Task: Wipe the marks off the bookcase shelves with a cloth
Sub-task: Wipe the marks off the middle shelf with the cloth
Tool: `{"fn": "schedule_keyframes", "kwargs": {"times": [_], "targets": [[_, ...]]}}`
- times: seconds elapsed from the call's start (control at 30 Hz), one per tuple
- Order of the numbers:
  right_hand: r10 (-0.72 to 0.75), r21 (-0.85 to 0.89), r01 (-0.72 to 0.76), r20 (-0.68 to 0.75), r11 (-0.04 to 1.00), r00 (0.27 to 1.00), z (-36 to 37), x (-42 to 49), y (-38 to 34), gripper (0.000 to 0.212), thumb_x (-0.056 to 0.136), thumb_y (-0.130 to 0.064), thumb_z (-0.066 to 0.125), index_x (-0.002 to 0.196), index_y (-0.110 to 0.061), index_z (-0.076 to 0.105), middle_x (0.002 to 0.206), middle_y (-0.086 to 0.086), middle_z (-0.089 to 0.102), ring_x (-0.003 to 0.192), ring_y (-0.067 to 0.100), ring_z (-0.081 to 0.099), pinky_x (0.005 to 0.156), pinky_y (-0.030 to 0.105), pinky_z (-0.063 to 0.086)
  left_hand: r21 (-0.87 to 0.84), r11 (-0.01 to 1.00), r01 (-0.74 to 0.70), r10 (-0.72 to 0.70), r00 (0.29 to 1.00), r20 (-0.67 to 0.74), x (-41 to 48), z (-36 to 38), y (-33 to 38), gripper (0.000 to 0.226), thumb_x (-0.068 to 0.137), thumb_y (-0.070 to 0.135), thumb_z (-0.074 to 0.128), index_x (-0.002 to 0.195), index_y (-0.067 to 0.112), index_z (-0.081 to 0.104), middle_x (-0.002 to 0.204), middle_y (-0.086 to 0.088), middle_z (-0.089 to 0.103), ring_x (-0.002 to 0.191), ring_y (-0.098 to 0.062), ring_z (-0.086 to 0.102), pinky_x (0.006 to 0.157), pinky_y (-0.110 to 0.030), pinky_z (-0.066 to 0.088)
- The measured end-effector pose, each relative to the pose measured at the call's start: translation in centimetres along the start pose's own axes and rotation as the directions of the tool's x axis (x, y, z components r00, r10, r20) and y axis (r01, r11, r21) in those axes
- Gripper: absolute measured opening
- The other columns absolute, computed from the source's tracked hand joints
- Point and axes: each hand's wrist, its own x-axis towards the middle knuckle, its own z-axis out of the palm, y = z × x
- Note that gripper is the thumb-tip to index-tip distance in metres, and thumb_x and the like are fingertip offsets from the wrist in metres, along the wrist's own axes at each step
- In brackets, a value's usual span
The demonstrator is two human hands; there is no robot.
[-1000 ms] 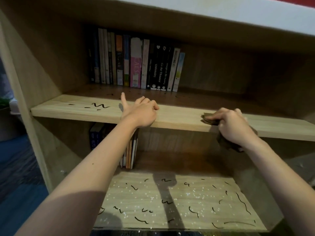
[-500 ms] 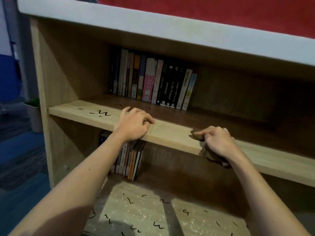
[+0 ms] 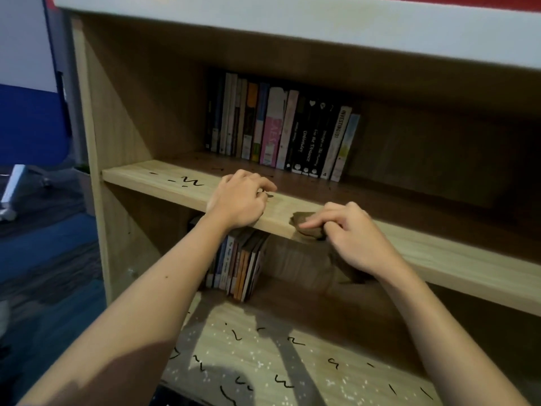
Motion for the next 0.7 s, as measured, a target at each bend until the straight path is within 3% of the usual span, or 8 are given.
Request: {"fn": "schedule_keyframes", "kwargs": {"times": [0.1,0.2,0.3,0.37,0.47,0.57,0.63,0.7], "targets": [[0.135,0.053,-0.132,-0.061,0.990,0.989,-1.1,0.7,1.5,0.044,0.092,-0.004,0.038,0.077,-0.033,0.068,0.101,-0.005,0.063,0.102,0.016,0.050,0.088,0.026,0.036,0.002,1.000,-0.025,0.025,1.000,-0.001,0.0,0.1,-0.4,0.034,0.094,0.022,0.038,0.122,0.031,0.054,0.135,0.006,0.048,0.130,-0.011,0.029,0.106,-0.034,0.019],[0.232,-0.091,-0.237,-0.067,0.967,0.971,0.8,3.7,0.5,0.040,0.093,-0.013,0.034,0.087,-0.034,0.067,0.112,-0.003,0.058,0.113,0.024,0.045,0.100,0.042,0.037,-0.023,0.999,-0.022,0.022,1.000,-0.015,-0.1,0.1,-0.4,0.035,0.094,0.021,0.037,0.122,0.030,0.055,0.134,0.006,0.049,0.129,-0.013,0.030,0.105,-0.034,0.021],[0.097,-0.282,-0.127,-0.120,0.951,0.988,3.0,2.6,-1.7,0.036,0.095,-0.017,0.033,0.104,-0.029,0.065,0.109,-0.008,0.054,0.107,0.019,0.039,0.096,0.039,0.036,-0.015,0.999,-0.042,0.042,0.999,-0.019,-0.1,0.2,-0.6,0.036,0.093,0.018,0.037,0.124,0.028,0.054,0.134,0.004,0.050,0.129,-0.014,0.031,0.105,-0.034,0.021],[0.024,-0.203,-0.049,-0.122,0.978,0.992,2.4,0.4,-2.2,0.035,0.094,-0.013,0.035,0.096,-0.030,0.066,0.100,-0.011,0.053,0.097,0.014,0.039,0.086,0.031,0.034,-0.017,0.999,-0.049,0.048,0.999,-0.006,0.0,0.3,-1.0,0.037,0.093,0.016,0.037,0.124,0.028,0.054,0.133,0.003,0.051,0.129,-0.015,0.031,0.104,-0.034,0.021],[0.147,-0.096,-0.156,-0.092,0.983,0.985,0.4,1.5,-0.1,0.039,0.093,-0.009,0.036,0.079,-0.033,0.063,0.098,-0.007,0.055,0.100,0.019,0.047,0.090,0.033,0.039,-0.017,0.999,-0.041,0.040,0.999,-0.005,0.0,0.3,-1.1,0.039,0.092,0.016,0.037,0.125,0.028,0.053,0.132,0.003,0.052,0.128,-0.015,0.032,0.103,-0.033,0.022],[0.168,-0.215,-0.194,-0.135,0.957,0.976,2.0,3.4,-1.0,0.036,0.093,-0.015,0.035,0.088,-0.033,0.065,0.106,-0.005,0.055,0.103,0.023,0.048,0.095,0.043,0.041,0.007,0.999,-0.033,0.033,0.999,-0.021,-0.1,0.4,-0.8,0.039,0.092,0.017,0.037,0.127,0.028,0.051,0.132,0.004,0.051,0.128,-0.015,0.032,0.107,-0.035,0.018],[0.050,-0.309,-0.091,-0.140,0.947,0.989,4.0,2.4,-2.7,0.035,0.094,-0.016,0.034,0.102,-0.028,0.067,0.105,-0.007,0.052,0.097,0.017,0.039,0.089,0.034,0.037,0.036,0.999,-0.026,0.027,0.999,-0.033,-0.3,0.4,-0.6,0.042,0.091,0.016,0.039,0.130,0.027,0.046,0.135,0.004,0.050,0.132,-0.015,0.028,0.112,-0.038,0.008],[-0.066,-0.219,0.036,-0.130,0.975,0.989,4.4,0.6,-4.4,0.035,0.094,-0.013,0.035,0.095,-0.024,0.068,0.096,-0.009,0.051,0.092,0.014,0.037,0.081,0.027,0.032,-0.031,0.999,-0.032,0.031,0.998,-0.049,-0.2,0.5,-0.7,0.048,0.090,0.010,0.039,0.135,0.025,0.041,0.141,0.002,0.043,0.137,-0.015,0.020,0.114,-0.039,0.005]]}}
